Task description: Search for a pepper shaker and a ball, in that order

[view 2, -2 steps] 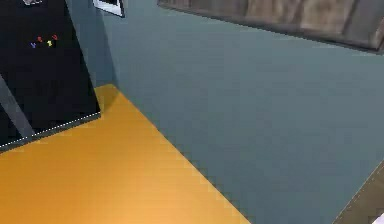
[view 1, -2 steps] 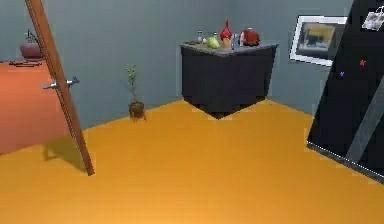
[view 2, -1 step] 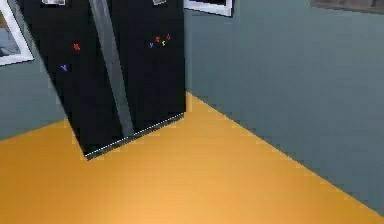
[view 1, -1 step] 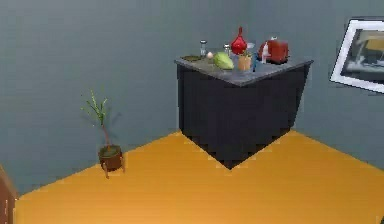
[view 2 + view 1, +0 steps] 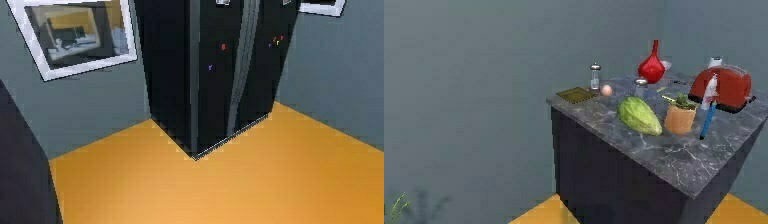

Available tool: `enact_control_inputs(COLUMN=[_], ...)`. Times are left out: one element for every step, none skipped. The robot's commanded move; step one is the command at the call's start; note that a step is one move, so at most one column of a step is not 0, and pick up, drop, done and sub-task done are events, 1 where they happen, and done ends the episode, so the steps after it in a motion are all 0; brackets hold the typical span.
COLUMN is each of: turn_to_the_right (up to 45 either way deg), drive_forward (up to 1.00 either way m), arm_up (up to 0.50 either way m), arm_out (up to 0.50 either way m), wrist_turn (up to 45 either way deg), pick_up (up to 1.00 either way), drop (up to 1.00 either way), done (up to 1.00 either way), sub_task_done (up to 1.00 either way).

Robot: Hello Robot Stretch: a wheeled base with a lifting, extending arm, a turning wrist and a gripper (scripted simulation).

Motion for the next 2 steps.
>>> enact_control_inputs(turn_to_the_right=[3.0,0.0], drive_forward=[0.00,0.25], arm_up=[0.00,0.00], arm_out=[0.00,0.00], wrist_turn=[0.0,0.0], pick_up=[0.00,0.00], drop=[0.00,0.00], done=[0.00,0.00], sub_task_done=[0.00,0.00])
